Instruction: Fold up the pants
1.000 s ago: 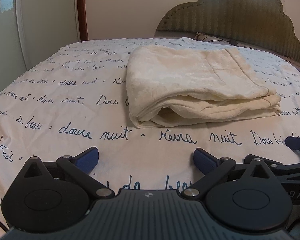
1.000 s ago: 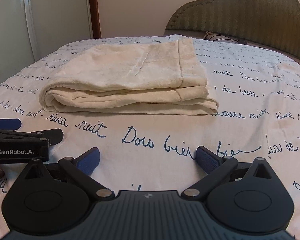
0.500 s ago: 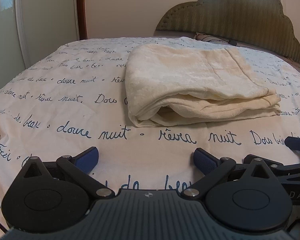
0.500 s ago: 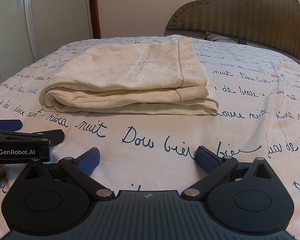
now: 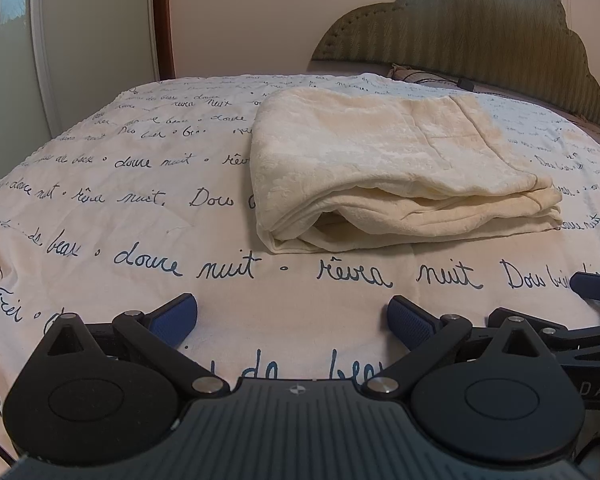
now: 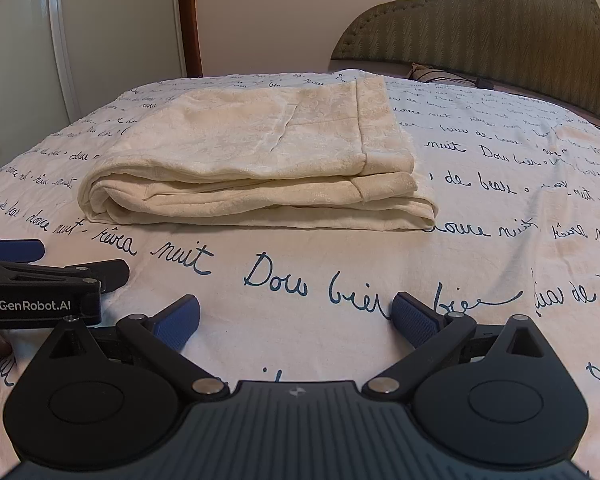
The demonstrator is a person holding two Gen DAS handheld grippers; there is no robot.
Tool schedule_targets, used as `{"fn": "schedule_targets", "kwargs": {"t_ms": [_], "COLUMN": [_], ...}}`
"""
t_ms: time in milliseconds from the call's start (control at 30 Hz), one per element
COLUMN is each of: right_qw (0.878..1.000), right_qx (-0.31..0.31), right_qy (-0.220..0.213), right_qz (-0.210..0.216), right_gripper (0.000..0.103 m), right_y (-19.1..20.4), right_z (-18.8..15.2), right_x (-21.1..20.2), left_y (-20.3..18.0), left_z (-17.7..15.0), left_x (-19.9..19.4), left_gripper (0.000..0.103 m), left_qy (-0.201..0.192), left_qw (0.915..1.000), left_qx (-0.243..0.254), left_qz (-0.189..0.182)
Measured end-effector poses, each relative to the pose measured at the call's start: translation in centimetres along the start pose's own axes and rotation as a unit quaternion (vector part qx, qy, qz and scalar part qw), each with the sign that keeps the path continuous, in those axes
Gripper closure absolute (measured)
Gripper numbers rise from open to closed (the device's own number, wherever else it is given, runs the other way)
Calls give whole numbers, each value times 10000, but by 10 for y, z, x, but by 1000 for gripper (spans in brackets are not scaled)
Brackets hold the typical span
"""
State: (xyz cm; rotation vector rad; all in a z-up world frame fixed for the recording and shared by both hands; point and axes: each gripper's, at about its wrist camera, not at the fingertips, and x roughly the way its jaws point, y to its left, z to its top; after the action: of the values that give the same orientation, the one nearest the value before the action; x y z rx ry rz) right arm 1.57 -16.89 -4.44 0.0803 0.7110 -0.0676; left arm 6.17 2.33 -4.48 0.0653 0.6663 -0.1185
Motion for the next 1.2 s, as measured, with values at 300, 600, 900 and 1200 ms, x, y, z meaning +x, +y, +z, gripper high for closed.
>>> {"fn": "schedule_targets", "kwargs": {"t_ms": [300,600,900,1200], "right_qw": [10000,10000,10000,9999], "right_qx": [0,-1,-3,-100], "right_qy": [0,0,0,24], "right_qz": [0,-1,-2,-14], "right_gripper": [0,0,0,0], "right_y": [0,0,0,4], "right_z": [0,0,0,3], "right_x": [0,0,0,5], "left_y": [0,0,1,1], "left_z": [0,0,0,1], "left_x": [0,0,0,0], "left_gripper": [0,0,0,0], "left_qy": [4,5,13,37], "left_qw": [10000,10000,10000,9999], "left_qx": [-4,18,12,-32], "left_qz": [-2,19,9,90]}}
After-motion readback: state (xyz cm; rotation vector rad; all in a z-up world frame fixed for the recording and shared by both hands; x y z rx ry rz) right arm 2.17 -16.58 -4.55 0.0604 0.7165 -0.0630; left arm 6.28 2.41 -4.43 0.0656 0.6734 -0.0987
